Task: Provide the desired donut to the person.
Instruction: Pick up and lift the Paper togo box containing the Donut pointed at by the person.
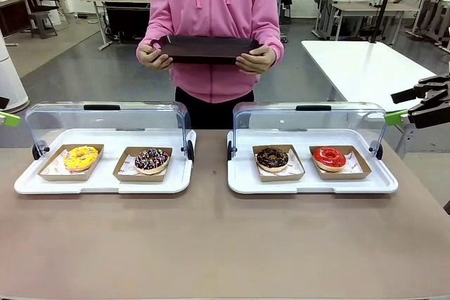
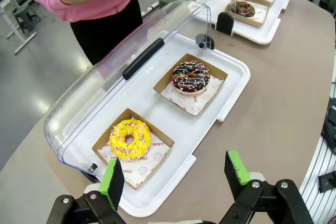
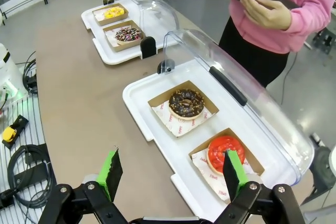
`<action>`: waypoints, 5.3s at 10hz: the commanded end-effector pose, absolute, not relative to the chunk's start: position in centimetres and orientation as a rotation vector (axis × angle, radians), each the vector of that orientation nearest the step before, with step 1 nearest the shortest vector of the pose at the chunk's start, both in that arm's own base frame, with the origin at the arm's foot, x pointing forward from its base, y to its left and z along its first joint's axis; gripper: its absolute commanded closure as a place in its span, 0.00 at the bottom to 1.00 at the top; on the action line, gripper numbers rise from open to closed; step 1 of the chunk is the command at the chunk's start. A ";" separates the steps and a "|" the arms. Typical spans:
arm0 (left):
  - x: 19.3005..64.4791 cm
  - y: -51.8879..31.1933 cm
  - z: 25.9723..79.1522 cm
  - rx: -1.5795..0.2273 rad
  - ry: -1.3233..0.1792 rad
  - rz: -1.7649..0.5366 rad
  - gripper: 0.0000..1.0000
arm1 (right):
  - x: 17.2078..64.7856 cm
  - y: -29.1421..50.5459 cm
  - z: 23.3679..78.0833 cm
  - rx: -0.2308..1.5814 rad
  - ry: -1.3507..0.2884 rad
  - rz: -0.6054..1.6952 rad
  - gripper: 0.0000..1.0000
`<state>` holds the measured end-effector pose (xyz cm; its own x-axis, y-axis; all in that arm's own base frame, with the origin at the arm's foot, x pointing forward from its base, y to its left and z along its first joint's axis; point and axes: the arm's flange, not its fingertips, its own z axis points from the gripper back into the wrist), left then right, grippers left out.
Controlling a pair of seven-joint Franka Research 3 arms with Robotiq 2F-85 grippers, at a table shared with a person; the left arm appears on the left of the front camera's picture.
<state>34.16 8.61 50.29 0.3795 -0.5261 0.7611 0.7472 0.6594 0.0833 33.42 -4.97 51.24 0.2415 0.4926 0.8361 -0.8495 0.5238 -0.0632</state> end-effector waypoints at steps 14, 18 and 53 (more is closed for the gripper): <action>34.2 8.8 50.1 -0.299 -0.852 -0.834 0.00 | 33.6 -5.0 51.0 0.462 -0.948 0.975 0.00; 34.2 8.8 50.1 -0.299 -0.852 -0.834 0.00 | 33.6 -5.0 51.0 0.462 -0.948 0.975 0.00; 34.2 8.8 50.1 -0.299 -0.852 -0.834 0.00 | 47.9 -2.2 34.5 0.070 -0.307 1.433 0.00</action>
<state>34.19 8.56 50.27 0.3864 -0.5237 0.7592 0.7436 0.6639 0.0795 46.83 -1.97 35.07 0.0896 0.9650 0.2464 -0.9827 0.1258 -0.1357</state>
